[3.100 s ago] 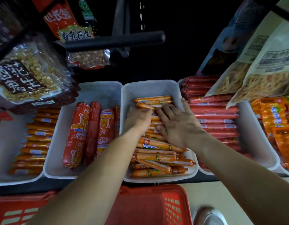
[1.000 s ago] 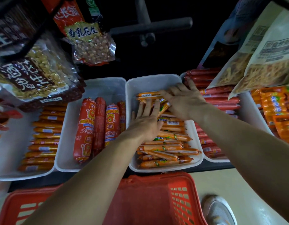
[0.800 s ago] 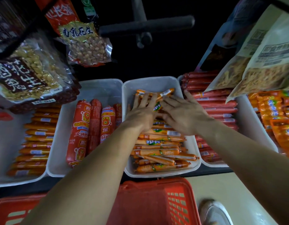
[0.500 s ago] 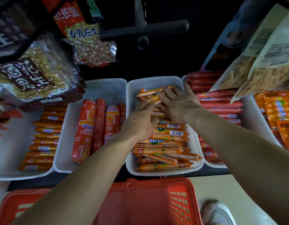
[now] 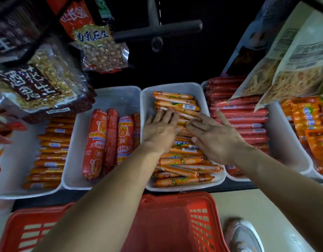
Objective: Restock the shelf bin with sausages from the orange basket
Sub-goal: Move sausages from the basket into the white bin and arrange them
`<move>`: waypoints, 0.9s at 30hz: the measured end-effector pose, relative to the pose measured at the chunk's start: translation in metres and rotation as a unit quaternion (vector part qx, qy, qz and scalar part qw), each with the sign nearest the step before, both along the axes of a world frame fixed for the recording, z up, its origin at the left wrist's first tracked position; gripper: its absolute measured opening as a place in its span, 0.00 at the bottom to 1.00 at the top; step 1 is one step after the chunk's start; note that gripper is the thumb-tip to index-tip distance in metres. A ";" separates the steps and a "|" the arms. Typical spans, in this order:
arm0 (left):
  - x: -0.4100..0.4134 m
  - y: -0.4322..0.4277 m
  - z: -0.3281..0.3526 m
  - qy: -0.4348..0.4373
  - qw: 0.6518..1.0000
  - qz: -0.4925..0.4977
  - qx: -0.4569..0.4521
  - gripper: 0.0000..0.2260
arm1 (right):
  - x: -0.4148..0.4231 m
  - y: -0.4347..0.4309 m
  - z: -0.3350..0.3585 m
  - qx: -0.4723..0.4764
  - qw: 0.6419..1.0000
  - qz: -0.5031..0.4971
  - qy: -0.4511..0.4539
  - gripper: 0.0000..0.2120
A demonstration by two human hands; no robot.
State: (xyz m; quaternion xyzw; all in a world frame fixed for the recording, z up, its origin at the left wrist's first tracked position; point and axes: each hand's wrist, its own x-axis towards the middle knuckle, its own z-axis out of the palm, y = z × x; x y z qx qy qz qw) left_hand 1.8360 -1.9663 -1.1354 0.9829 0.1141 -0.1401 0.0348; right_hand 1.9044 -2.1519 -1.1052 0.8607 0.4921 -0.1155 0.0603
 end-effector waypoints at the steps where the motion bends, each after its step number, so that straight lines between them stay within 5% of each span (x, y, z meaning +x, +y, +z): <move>1: 0.002 0.000 0.000 -0.014 1.000 0.004 -0.009 0.26 | 0.000 0.005 -0.002 -0.006 1.000 -0.008 -0.004 0.29; 6: -0.015 0.001 0.009 -0.146 0.984 0.024 -0.095 0.21 | 0.014 0.039 -0.011 -0.026 0.997 -0.016 -0.070 0.26; 9: -0.040 -0.011 0.020 -0.085 0.977 0.060 -0.185 0.27 | 0.027 0.052 -0.005 -0.020 0.994 -0.021 -0.107 0.22; 12: -0.057 -0.024 0.017 0.018 0.991 0.016 -0.134 0.30 | 0.033 0.057 0.003 0.004 0.993 -0.060 -0.102 0.19; 17: -0.039 -0.022 0.002 0.045 0.992 0.024 -0.113 0.26 | 0.021 0.028 -0.005 0.116 0.988 -0.068 -0.074 0.21; 20: -0.033 -0.020 -0.005 -0.050 0.991 0.037 -0.116 0.24 | 0.020 0.009 -0.011 0.169 0.983 -0.047 -0.060 0.26; 24: -0.024 -0.013 -0.004 -0.251 0.945 0.115 -0.176 0.17 | 0.030 0.017 -0.015 0.074 0.997 -0.005 -0.031 0.32; 27: -0.014 -0.007 0.000 -0.240 0.925 0.178 -0.235 0.24 | 0.046 0.038 -0.012 0.009 1.000 0.004 -0.026 0.34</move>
